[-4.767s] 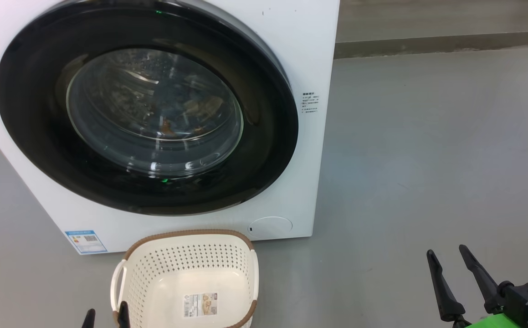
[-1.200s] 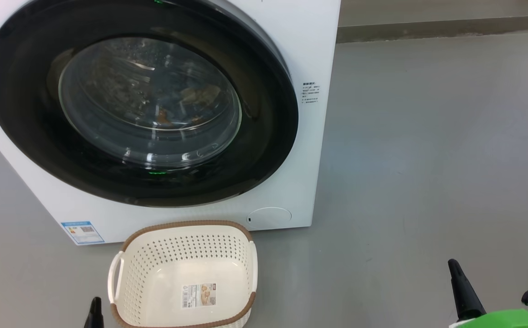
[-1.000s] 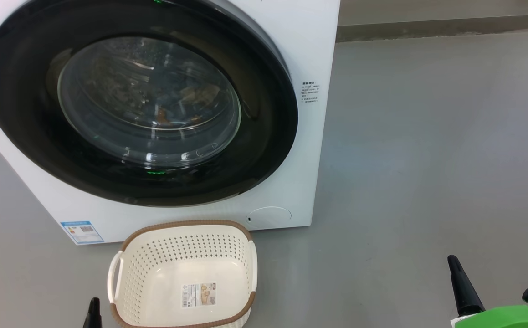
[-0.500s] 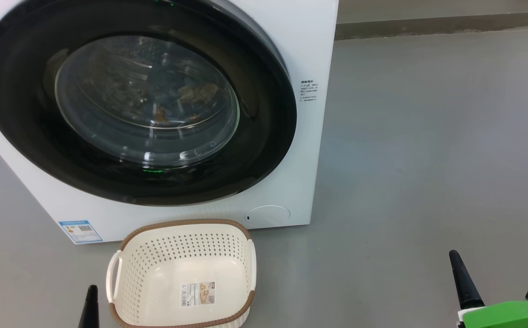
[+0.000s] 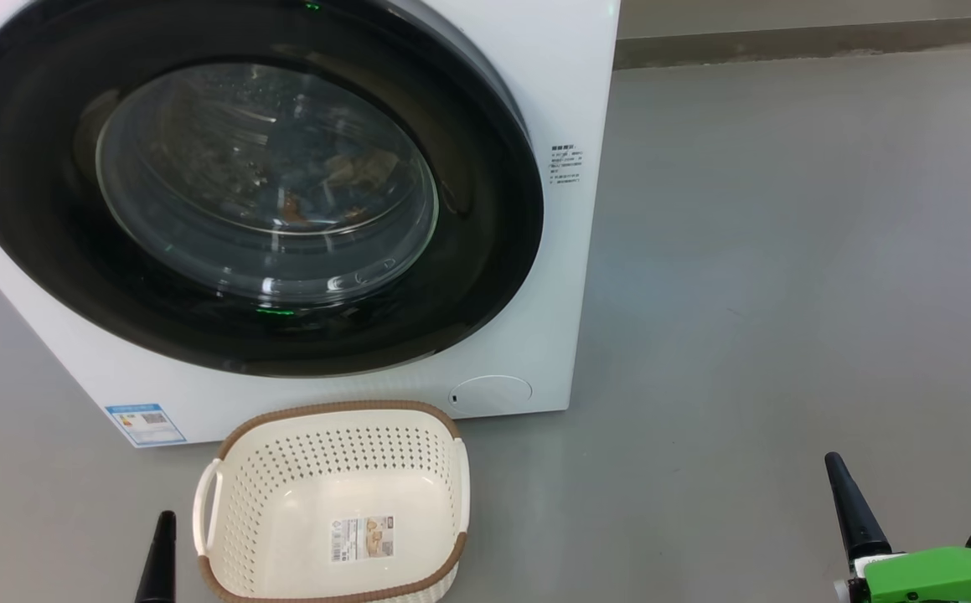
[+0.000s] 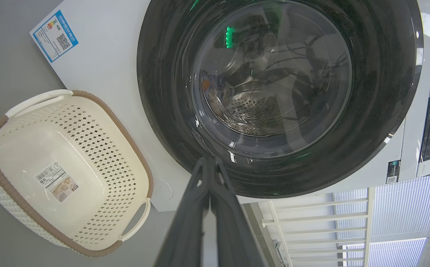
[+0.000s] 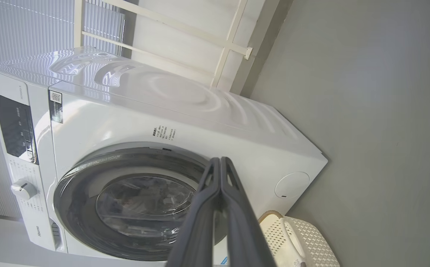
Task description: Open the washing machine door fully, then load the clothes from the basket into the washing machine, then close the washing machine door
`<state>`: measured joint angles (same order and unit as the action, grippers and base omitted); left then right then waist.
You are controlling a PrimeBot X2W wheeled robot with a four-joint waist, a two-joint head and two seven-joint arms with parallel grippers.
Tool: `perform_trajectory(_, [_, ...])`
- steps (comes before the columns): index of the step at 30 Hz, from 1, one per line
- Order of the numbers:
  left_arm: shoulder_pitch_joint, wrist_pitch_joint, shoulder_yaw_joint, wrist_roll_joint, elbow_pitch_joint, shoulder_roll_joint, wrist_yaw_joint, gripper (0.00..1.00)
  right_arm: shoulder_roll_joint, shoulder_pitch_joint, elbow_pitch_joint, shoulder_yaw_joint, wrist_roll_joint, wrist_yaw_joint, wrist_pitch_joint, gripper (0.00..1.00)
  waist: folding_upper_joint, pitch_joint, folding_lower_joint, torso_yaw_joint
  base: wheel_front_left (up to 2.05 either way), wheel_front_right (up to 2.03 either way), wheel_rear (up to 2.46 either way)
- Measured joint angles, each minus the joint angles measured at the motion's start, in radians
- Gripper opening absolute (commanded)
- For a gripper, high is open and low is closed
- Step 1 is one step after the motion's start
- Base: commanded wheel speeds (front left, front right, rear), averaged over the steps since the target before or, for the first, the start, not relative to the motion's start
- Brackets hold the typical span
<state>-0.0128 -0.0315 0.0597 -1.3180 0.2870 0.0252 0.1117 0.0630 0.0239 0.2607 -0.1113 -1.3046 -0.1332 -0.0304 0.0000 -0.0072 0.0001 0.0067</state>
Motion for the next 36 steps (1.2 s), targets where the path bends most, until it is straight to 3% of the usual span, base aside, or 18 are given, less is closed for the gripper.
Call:
perform_trajectory(27, [-0.045, -0.074, 0.019, -0.284, -0.012, 0.005, 0.008, 0.00, -0.014, 0.042, 0.009, -0.026, -0.294, 0.001, -0.075, 0.00, 0.0000, 0.010, 0.0000, -0.007, 0.00, 0.00, 0.00])
perform_trajectory(36, [-0.057, -0.074, 0.020, -0.287, -0.014, 0.005, 0.009, 0.00, -0.016, 0.044, 0.009, -0.027, -0.300, 0.001, -0.075, 0.00, 0.0000, 0.010, 0.0000, -0.007, 0.00, 0.00, 0.00])
